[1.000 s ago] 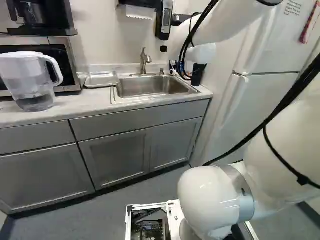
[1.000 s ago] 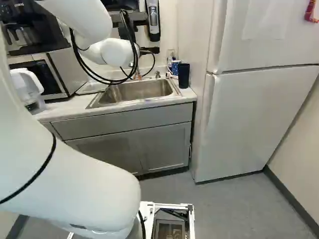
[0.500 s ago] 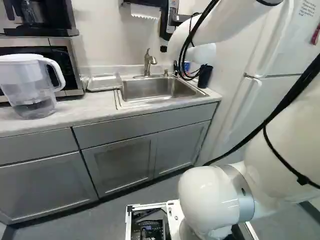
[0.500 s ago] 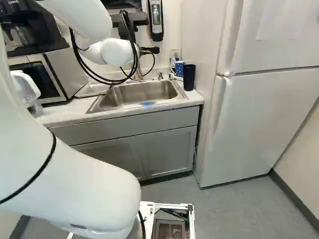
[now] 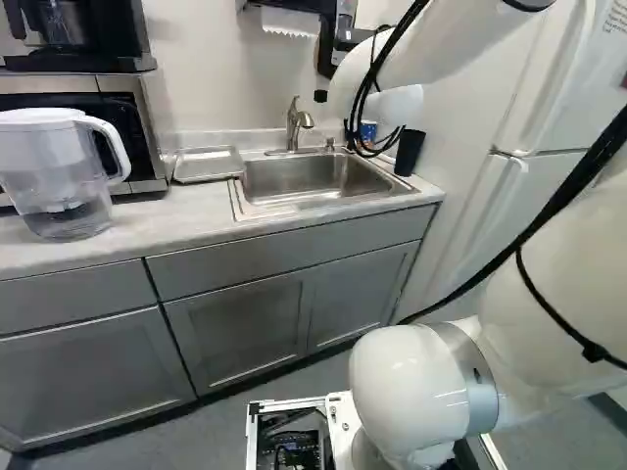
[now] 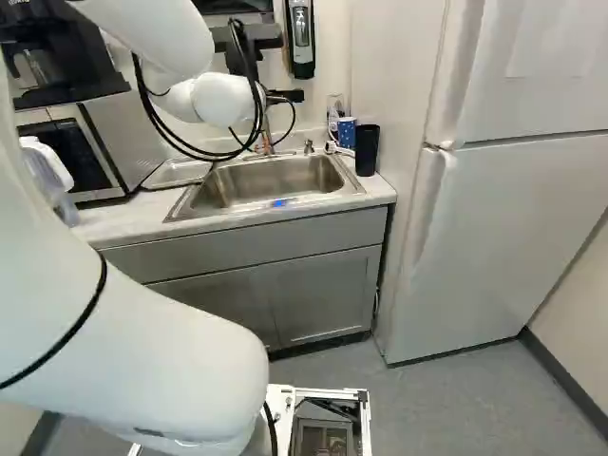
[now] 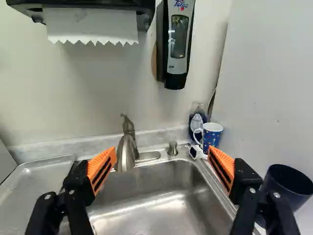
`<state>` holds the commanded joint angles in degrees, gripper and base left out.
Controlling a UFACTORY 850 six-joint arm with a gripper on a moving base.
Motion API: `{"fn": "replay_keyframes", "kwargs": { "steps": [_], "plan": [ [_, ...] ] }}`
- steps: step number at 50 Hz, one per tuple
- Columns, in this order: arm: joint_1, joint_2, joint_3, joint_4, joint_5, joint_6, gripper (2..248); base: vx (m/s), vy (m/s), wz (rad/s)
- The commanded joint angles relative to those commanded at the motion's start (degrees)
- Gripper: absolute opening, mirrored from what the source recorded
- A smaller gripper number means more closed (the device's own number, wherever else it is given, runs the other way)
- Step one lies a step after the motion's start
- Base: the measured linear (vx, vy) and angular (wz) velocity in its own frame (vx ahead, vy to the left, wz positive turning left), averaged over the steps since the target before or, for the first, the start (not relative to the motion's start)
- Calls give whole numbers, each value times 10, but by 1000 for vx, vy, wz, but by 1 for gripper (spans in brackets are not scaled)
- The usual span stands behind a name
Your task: Rinse the cup and place it in the tray
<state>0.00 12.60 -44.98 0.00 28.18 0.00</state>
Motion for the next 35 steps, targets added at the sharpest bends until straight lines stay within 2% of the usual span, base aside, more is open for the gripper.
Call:
{"fn": "replay_keyframes", "kwargs": {
  "steps": [35],
  "plan": [
    [0,-5,-4,0,0,0,247,7,4,-2]
  ]
}}
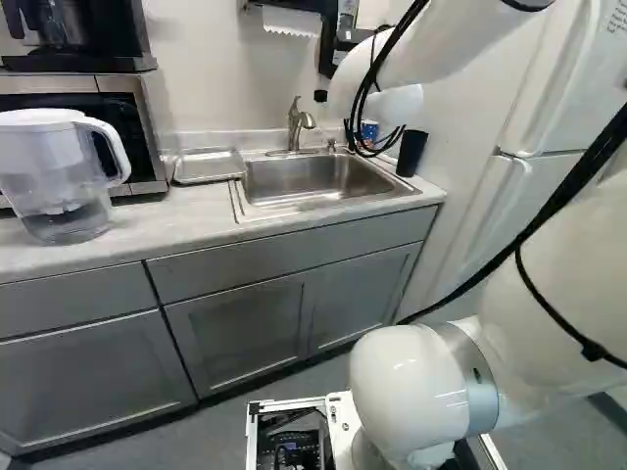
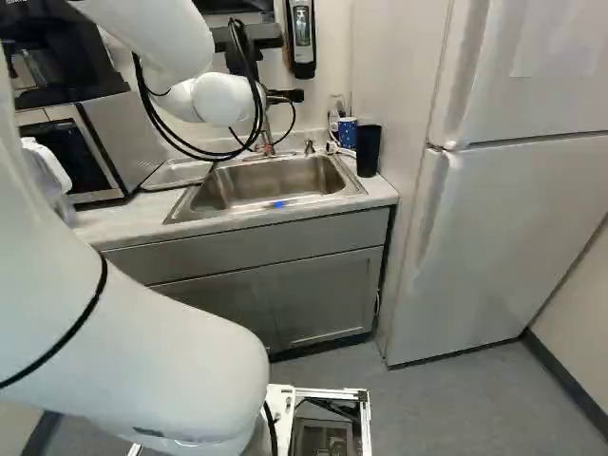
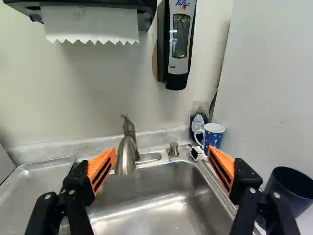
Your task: Rinse the cup and place it in the tray
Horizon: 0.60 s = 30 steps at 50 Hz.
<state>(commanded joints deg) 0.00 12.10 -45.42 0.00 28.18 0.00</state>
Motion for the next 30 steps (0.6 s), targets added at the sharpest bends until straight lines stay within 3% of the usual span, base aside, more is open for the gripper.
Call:
{"fn": "replay_keyframes", "kwargs": {
  "steps": [30],
  "plan": [
    [5,-63,-58,0,0,0,247,0,0,0]
  ]
}}
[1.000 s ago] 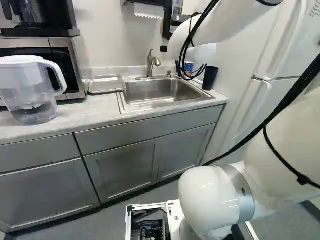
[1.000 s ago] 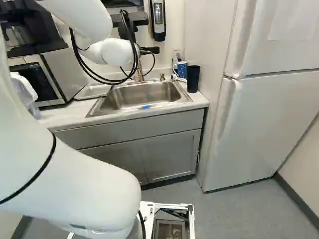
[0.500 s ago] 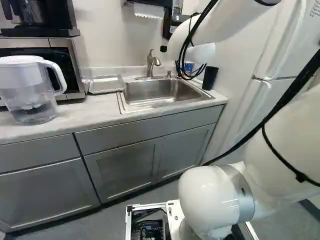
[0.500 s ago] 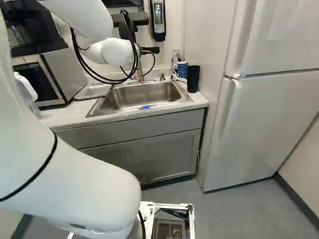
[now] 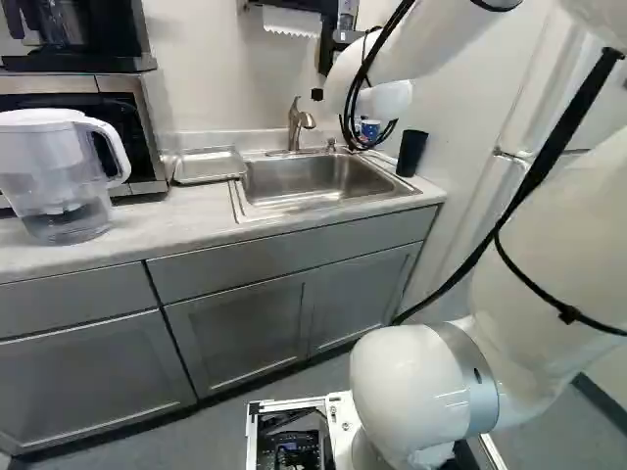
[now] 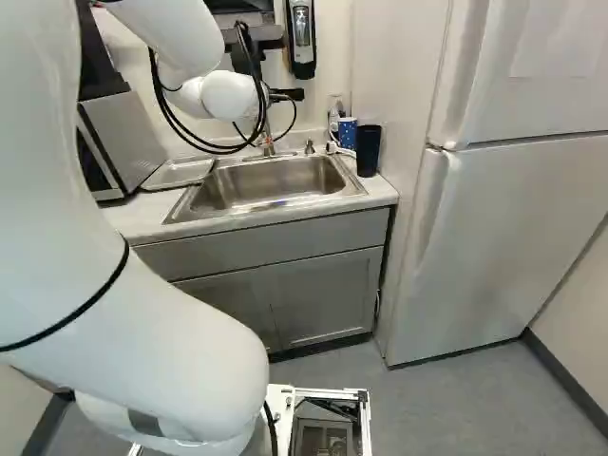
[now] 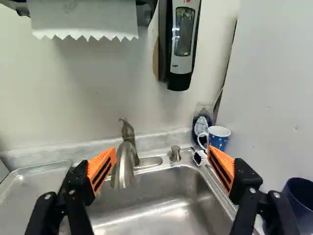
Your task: Rinse the cup and place it in the tray
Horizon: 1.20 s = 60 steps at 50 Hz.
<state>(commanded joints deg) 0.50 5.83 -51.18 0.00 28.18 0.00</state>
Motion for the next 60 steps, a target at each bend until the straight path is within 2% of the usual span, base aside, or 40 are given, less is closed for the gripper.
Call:
{"fn": "replay_keyframes", "kwargs": {
  "steps": [43,60],
  "plan": [
    [17,-108,-107,0,-12,0,247,0,0,0],
    [21,-148,-150,0,-35,0,247,0,0,0]
  ]
}}
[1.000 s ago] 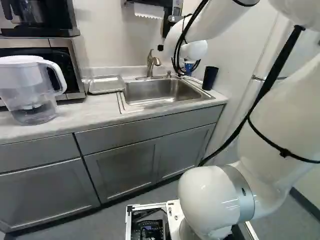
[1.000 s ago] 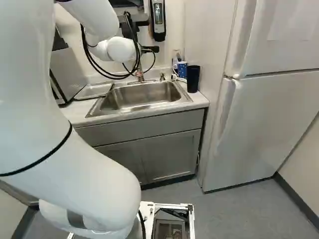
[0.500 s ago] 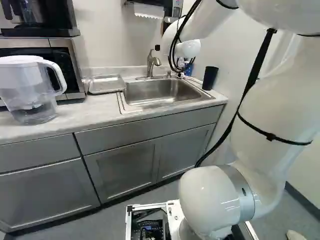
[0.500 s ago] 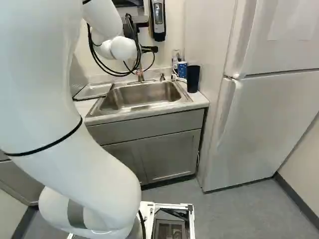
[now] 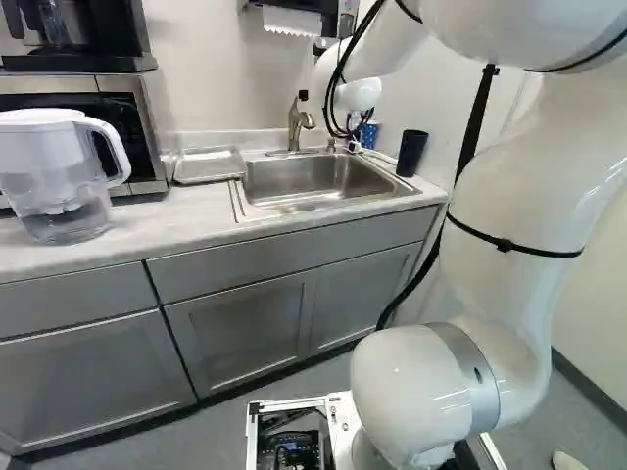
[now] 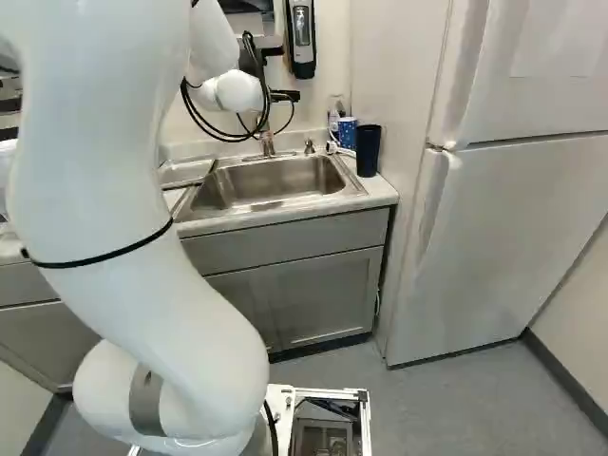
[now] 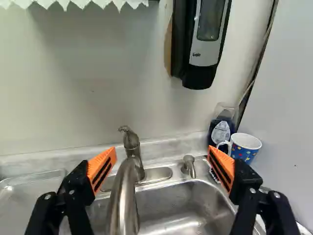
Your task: Rinse the cup and place it in the tray
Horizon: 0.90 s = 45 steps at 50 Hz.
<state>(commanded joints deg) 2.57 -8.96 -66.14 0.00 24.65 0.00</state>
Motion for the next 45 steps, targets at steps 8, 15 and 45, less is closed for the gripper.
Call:
{"fn": "replay_keyframes", "kwargs": {
  "steps": [8,15,45],
  "plan": [
    [1,-20,-21,2,-12,0,247,0,0,0],
    [3,-38,-42,6,-22,0,247,0,0,0],
    [8,-122,-137,27,-61,0,247,0,0,0]
  ]
}}
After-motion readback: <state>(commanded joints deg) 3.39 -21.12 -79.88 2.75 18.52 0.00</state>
